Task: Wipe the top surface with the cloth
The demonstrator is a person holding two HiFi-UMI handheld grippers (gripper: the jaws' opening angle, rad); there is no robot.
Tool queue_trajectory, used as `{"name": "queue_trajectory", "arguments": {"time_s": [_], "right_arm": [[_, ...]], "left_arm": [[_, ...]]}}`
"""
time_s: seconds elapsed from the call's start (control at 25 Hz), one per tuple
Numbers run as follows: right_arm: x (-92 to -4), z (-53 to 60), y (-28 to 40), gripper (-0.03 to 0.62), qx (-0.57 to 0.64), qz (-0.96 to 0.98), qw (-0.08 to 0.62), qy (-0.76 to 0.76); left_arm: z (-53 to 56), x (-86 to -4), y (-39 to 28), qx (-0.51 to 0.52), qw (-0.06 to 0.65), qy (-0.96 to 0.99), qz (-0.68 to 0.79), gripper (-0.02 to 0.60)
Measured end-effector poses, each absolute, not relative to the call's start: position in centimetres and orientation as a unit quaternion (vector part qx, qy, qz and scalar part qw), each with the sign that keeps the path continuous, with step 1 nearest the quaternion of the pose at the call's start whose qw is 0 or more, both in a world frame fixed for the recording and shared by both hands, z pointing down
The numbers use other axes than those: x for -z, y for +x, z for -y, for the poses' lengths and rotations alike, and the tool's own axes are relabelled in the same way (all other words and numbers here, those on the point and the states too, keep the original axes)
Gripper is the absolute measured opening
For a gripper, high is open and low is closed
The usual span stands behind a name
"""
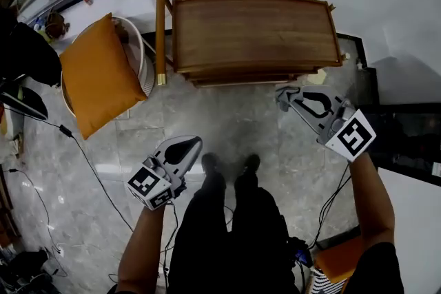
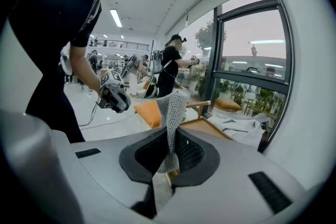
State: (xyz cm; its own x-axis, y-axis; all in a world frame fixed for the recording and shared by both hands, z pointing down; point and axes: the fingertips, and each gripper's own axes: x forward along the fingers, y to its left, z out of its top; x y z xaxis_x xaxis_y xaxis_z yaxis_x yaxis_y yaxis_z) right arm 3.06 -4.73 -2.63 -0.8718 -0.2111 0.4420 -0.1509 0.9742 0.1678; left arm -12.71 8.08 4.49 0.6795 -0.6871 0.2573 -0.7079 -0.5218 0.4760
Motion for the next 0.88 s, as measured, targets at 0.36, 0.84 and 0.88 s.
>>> {"name": "queue_trajectory", "arguments": {"time_s": [0.36, 0.84, 0.88], "right_arm": [[-18.7, 5.8, -3.4, 0.035, 0.016, 0.967, 0.225, 0.116], [-29.7, 9.4, -13.1, 0.035, -0.053, 0.976, 0.177, 0.113], [-30.6, 9.8, -13.8, 0.035, -0.050, 0.976, 0.181, 0.110]], "left_arm": [[-3.0, -19.4, -12.3, -0.040, 0.250, 0.871, 0.421, 0.011], [3.7, -29.7, -17.0, -0.053, 0.181, 0.851, 0.489, 0.011], [4.2, -30.4, -17.5, -0.057, 0.175, 0.851, 0.492, 0.011]]}}
